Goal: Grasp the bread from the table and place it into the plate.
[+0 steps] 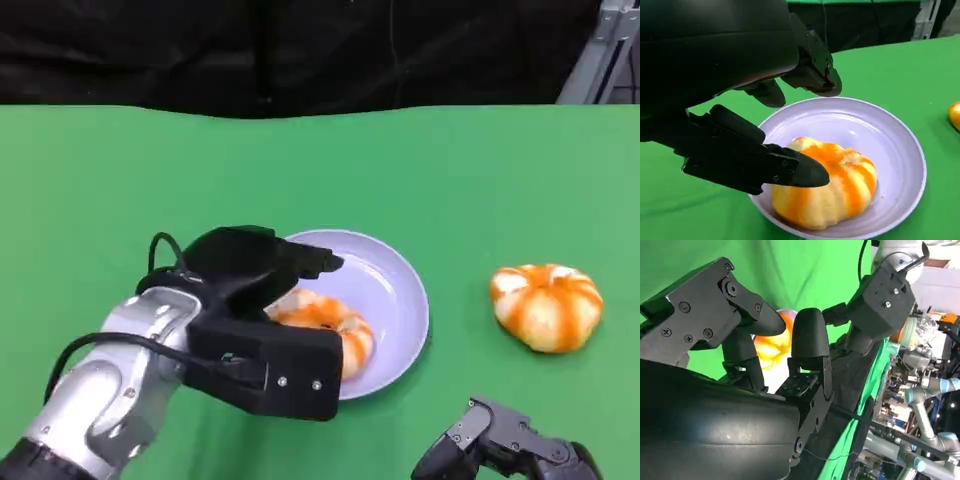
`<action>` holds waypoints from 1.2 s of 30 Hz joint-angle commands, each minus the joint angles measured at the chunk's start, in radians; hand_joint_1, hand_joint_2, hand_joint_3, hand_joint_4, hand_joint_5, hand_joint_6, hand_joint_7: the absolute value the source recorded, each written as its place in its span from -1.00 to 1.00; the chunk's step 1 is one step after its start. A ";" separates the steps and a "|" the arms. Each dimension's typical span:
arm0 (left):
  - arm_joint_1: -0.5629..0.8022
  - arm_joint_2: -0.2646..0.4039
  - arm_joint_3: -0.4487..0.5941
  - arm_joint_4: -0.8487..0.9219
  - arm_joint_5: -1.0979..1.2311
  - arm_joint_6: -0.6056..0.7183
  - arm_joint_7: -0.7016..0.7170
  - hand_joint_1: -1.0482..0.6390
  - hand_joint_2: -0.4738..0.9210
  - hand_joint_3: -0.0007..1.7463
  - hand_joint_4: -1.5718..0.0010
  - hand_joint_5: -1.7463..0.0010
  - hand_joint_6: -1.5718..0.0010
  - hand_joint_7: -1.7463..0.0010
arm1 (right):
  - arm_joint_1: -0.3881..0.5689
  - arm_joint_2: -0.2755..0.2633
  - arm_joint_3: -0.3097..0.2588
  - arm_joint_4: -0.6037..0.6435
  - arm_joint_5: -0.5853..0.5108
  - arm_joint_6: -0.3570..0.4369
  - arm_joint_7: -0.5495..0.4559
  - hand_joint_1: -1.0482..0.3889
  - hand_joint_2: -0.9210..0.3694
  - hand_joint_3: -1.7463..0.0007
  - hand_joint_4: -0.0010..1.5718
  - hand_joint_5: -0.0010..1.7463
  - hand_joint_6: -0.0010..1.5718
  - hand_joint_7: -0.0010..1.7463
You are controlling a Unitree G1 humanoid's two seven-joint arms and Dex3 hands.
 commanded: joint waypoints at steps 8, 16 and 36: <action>0.298 -0.056 0.300 -0.136 -0.435 -0.246 0.173 0.01 0.94 -0.67 0.23 -0.30 -0.06 0.67 | 0.003 -0.008 0.000 -0.011 0.012 0.001 0.003 0.38 -0.25 -0.40 -0.16 0.88 -0.09 0.48; 0.450 -0.102 0.387 -0.184 -0.604 -0.337 0.160 0.16 0.31 0.29 0.02 -0.50 -0.08 0.01 | -0.001 -0.011 -0.003 -0.008 0.016 0.002 0.005 0.38 -0.24 -0.41 -0.15 0.87 -0.09 0.49; 0.707 -0.148 0.439 -0.292 -0.755 -0.350 0.128 0.28 0.21 0.70 -0.15 -0.99 -0.04 -0.82 | 0.011 -0.030 -0.033 -0.012 0.043 -0.007 0.024 0.36 -0.22 -0.41 -0.14 0.87 -0.09 0.49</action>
